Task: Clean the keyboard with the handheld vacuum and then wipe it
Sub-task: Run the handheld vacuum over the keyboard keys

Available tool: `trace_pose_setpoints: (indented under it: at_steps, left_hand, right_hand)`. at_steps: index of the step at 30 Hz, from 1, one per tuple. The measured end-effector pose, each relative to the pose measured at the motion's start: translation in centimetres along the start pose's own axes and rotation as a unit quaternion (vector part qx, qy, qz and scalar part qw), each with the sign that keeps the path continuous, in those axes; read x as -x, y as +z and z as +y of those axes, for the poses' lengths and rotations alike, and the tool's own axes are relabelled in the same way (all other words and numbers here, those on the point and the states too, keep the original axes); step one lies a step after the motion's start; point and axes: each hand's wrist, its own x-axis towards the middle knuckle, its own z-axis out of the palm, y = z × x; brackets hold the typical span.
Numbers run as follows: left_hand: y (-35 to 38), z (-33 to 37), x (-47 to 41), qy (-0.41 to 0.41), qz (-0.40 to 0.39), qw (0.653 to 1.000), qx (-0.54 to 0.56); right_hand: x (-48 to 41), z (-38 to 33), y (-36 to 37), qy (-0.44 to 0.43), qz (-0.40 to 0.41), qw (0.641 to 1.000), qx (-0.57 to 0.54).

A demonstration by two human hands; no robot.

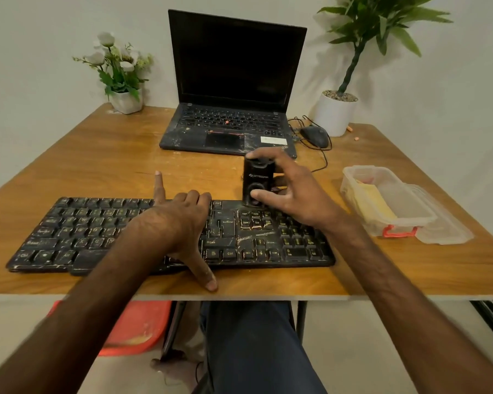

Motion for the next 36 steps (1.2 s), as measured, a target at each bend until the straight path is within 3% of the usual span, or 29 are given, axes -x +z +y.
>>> trace_pose_setpoints:
  at_steps: [5, 9, 13, 18, 21, 24, 27, 30, 32, 34, 36]
  left_hand:
    - [0.1, -0.2, 0.1, -0.011, 0.000, 1.000, -0.005]
    - [0.2, -0.3, 0.3, -0.004, -0.001, 1.000, 0.003]
    - [0.1, -0.1, 0.3, -0.001, -0.005, 1.000, -0.001]
    - [0.0, 0.0, 0.2, -0.005, -0.003, 1.000, -0.005]
    - [-0.1, 0.0, 0.3, -0.010, -0.005, 1.000, -0.007]
    - [0.0, -0.1, 0.5, -0.010, -0.007, 1.000, -0.004]
    - [0.1, -0.2, 0.3, -0.007, -0.006, 1.000, -0.001]
    - [0.1, -0.1, 0.3, -0.007, -0.011, 1.000, -0.003]
    - [0.1, 0.0, 0.2, -0.007, -0.010, 1.000, -0.003]
    - [0.2, -0.2, 0.2, -0.009, -0.004, 1.000, 0.001]
    - [0.3, -0.2, 0.3, -0.009, -0.003, 1.000, 0.002]
  right_hand:
    - [-1.7, -1.3, 3.1, -0.044, -0.015, 0.999, -0.002]
    - [0.1, 0.0, -0.2, -0.010, -0.026, 0.999, 0.016]
    - [2.5, 1.4, -3.5, 0.012, 0.021, 1.000, 0.011]
    - [0.7, -0.1, 0.0, -0.015, -0.008, 1.000, -0.004]
    - [-1.3, -0.8, 2.2, -0.049, -0.021, 0.998, 0.031]
    - [-2.4, 0.1, 0.9, -0.026, 0.003, 0.990, 0.138]
    - [-1.5, 0.3, -0.6, 0.003, 0.070, 0.995, 0.068]
    - [0.0, -0.5, 0.7, -0.024, 0.031, 0.999, -0.007]
    - [0.3, -0.3, 1.1, -0.037, 0.001, 0.997, 0.064]
    - [-0.2, 0.5, 0.1, -0.037, 0.010, 0.978, 0.205]
    - [-0.3, 1.0, -1.0, -0.011, 0.044, 0.976, 0.215]
